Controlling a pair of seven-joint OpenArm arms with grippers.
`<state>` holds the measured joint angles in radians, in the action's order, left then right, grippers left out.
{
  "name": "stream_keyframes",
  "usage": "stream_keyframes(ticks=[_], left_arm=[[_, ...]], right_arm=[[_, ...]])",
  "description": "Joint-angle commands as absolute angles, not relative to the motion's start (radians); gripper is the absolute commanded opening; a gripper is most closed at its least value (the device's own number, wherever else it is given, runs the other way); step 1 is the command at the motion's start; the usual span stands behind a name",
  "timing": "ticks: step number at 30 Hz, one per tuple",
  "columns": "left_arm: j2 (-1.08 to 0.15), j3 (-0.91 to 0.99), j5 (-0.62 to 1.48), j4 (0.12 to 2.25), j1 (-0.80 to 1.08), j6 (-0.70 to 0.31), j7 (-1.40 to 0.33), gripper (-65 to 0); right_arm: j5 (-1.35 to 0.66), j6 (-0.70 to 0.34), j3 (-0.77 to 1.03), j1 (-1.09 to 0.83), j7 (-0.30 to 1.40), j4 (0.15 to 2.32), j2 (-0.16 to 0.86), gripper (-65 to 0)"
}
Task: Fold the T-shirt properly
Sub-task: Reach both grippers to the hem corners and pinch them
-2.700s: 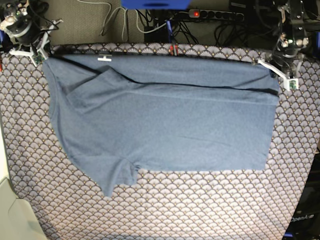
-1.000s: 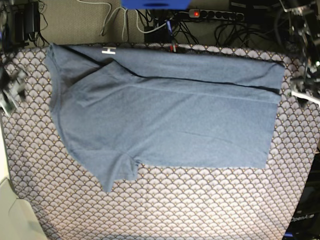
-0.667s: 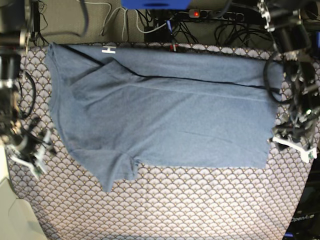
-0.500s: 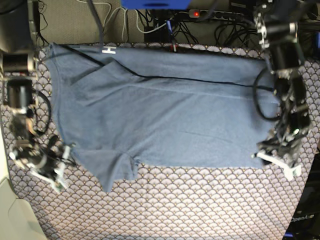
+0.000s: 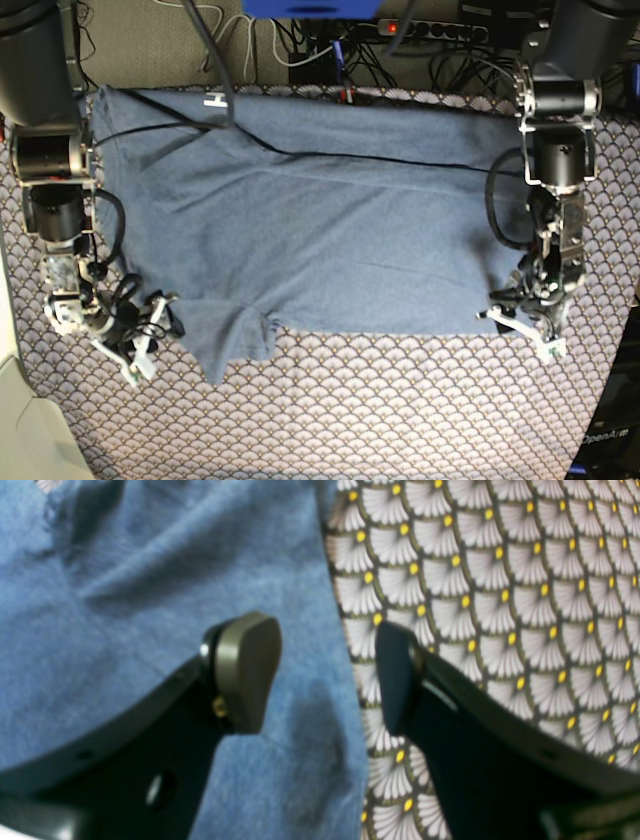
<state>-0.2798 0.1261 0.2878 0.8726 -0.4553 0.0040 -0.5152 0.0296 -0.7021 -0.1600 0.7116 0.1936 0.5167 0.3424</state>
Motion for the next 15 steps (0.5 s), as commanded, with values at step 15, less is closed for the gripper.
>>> stream_keyframes(ticks=[15], left_arm=[[-0.295,0.107,0.291,0.866,-0.466,0.004,-0.441,-31.8]], right_arm=[[0.019,-0.656,-0.157,0.763,0.013,0.381,0.366,-29.8]])
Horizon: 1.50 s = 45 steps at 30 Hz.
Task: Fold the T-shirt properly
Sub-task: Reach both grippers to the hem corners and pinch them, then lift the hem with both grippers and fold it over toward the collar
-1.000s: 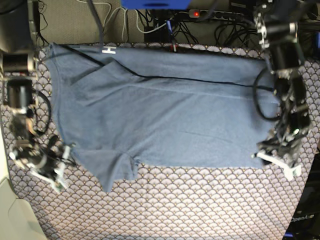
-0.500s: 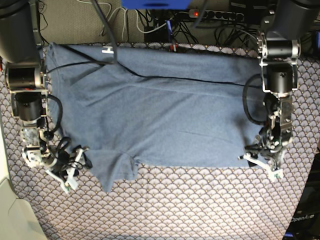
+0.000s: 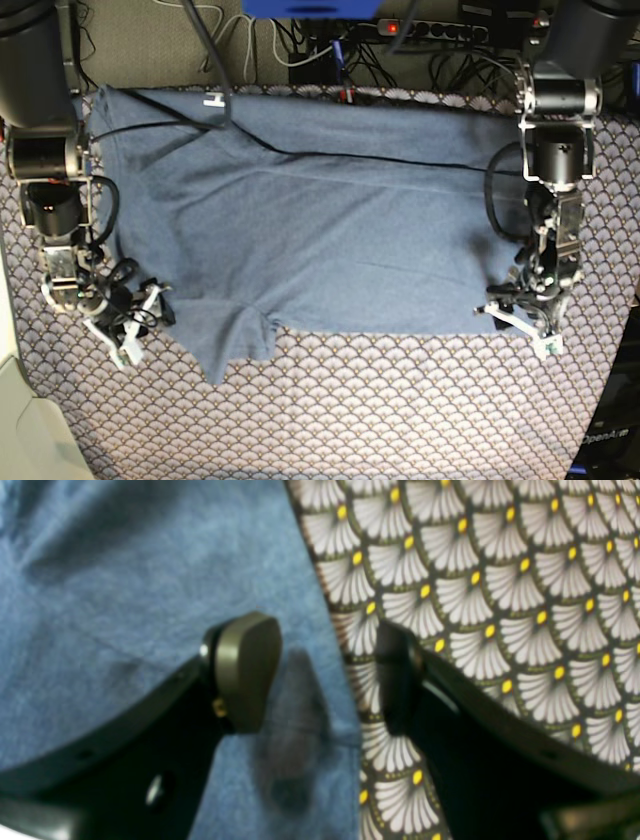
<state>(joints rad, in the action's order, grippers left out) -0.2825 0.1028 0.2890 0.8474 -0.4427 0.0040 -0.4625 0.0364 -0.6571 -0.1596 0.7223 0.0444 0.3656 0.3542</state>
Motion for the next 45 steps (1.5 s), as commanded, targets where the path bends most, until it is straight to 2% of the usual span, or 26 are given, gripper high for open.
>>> stream_keyframes(ticks=[1,16,17,20,24,29,39,45], left_arm=[[-0.295,0.11,0.291,0.866,-0.463,0.004,-0.44,-31.8],[-0.302,0.111,0.291,0.863,-0.463,0.004,-0.437,-31.8],[-0.302,0.111,0.291,0.863,-0.463,0.004,-0.437,-31.8],[-0.303,0.111,0.291,0.863,-0.467,0.004,-0.435,-31.8],[-0.303,0.111,0.291,0.863,-0.47,0.004,-0.427,-31.7],[-0.303,0.111,0.291,0.78,-0.489,0.005,-0.309,-31.7],[-0.335,0.102,0.291,0.36,-0.682,-0.001,-0.056,-31.6],[-0.328,0.102,0.291,0.321,-0.716,-0.002,-0.03,-31.6]], right_arm=[[0.019,-0.656,-0.157,0.763,0.01,0.38,0.367,-29.8],[0.019,-0.656,-0.157,0.696,0.008,0.384,0.361,-30.8],[0.019,-0.656,-0.157,0.696,0.008,0.384,0.361,-32.4],[0.019,-0.656,-0.157,0.697,0.008,0.386,0.361,-42.6],[0.019,-0.656,-0.157,0.697,0.008,0.386,0.36,-65.0],[0.019,-0.656,-0.157,0.697,0.008,0.387,0.36,-65.0],[0.021,-0.656,-0.159,0.697,0.01,0.387,0.36,-65.0],[0.021,-0.656,-0.157,0.697,0.012,0.387,0.36,-65.0]])
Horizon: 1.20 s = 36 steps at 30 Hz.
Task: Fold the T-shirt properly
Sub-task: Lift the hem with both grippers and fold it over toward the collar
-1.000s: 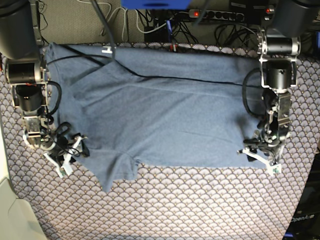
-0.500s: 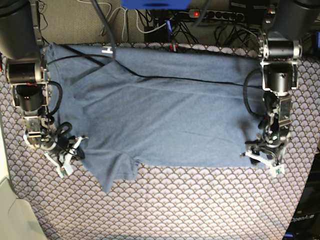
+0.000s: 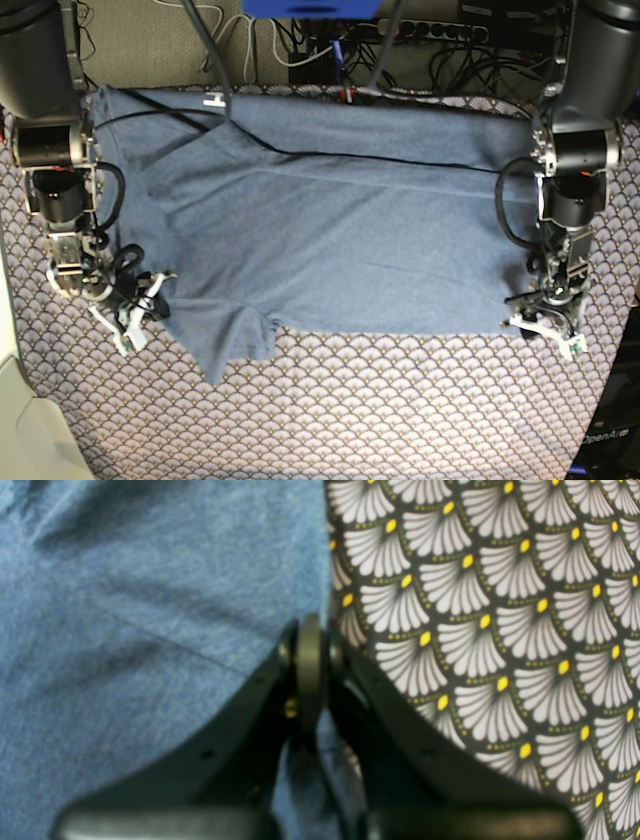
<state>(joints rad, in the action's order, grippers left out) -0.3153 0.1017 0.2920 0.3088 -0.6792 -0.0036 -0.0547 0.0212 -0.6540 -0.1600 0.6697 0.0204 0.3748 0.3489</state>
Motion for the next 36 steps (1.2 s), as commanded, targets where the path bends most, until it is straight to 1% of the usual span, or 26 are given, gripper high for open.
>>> stream_keyframes(ticks=[1,6,9,13,18,30,31,33,36], left_arm=[[-0.326,0.091,0.291,0.321,-0.716,-0.002,-0.028,-31.6],[-0.326,-0.03,0.294,0.318,-0.713,0.002,0.016,-31.6],[-0.305,-0.061,0.292,0.297,-0.71,0.004,0.036,-31.6],[-0.297,-0.051,0.297,0.255,-0.71,0.004,0.05,-31.6],[-0.289,-0.051,0.298,0.196,-0.71,0.004,0.127,-31.6],[-0.283,-0.05,0.298,0.191,-0.694,0.004,0.128,-32.2],[-0.282,-0.05,0.298,0.191,-0.68,0.004,0.128,-32.8],[-0.277,-0.05,0.298,0.191,-0.661,0.004,0.134,-38.1],[-0.275,-0.05,0.3,0.196,-0.639,0.004,0.137,-52.8]], right_arm=[[0.021,-0.656,-0.157,0.697,0.012,0.387,0.36,-65.0],[0.021,-0.656,-0.157,0.697,0.01,0.387,0.36,-65.0],[0.021,-0.656,-0.157,0.697,0.01,0.387,0.36,-65.0],[0.021,-0.656,-0.157,0.697,0.01,0.387,0.36,-65.0],[0.021,-0.656,-0.157,0.697,0.01,0.387,0.36,-65.0],[0.021,-0.656,-0.157,0.697,0.008,0.387,0.36,-65.0],[0.021,-0.656,-0.157,0.697,0.008,0.387,0.36,-65.0],[0.021,-0.656,-0.159,0.697,0.008,0.387,0.36,-65.0],[0.021,-0.656,-0.159,0.697,0.008,0.387,0.36,-65.0]])
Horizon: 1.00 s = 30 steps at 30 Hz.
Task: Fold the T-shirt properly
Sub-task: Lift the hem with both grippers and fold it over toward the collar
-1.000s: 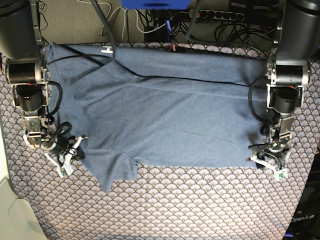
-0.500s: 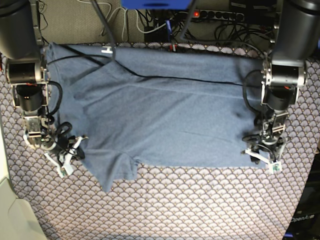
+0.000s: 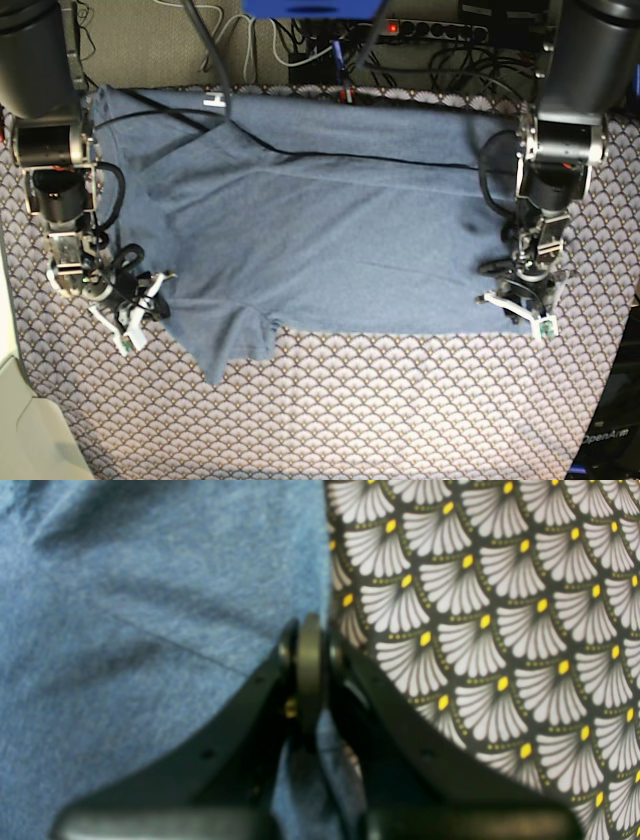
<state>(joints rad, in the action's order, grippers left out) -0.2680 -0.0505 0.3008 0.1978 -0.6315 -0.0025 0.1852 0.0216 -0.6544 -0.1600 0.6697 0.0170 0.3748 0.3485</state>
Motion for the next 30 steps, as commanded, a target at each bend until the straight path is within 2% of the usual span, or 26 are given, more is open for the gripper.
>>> stream_keyframes(ticks=[1,3,8,12,16,26,30], left_arm=[[-0.275,-0.05,0.3,0.197,-0.633,0.004,0.137,-58.1],[-0.275,-0.048,0.3,0.199,-0.631,0.004,0.137,-65.0],[-0.275,-0.048,0.3,0.214,-0.634,0.004,0.131,-64.6],[-0.28,-0.048,0.3,0.312,-0.627,0.004,0.082,-64.6],[-0.286,0.012,0.3,0.464,-0.559,0.004,-0.015,-64.6],[-0.283,0.234,0.298,0.975,-0.335,0.004,-0.285,-64.6],[-0.282,0.288,0.298,1.125,-0.263,-0.001,-0.367,-64.6]], right_arm=[[0.021,-0.656,-0.159,0.697,0.008,0.387,0.36,-65.0],[0.021,-0.656,-0.159,0.697,0.008,0.387,0.36,-65.0],[0.021,-0.659,-0.157,0.702,0.008,0.392,0.36,-65.0],[0.019,-0.662,-0.15,0.671,0.03,0.498,0.367,-65.0],[0.015,-0.664,-0.147,0.581,0.131,0.699,0.406,-65.0],[0.018,-0.664,-0.013,0.292,0.323,1.247,0.412,-65.0],[0.018,-0.664,0.064,0.16,0.348,1.442,0.409,-65.0]])
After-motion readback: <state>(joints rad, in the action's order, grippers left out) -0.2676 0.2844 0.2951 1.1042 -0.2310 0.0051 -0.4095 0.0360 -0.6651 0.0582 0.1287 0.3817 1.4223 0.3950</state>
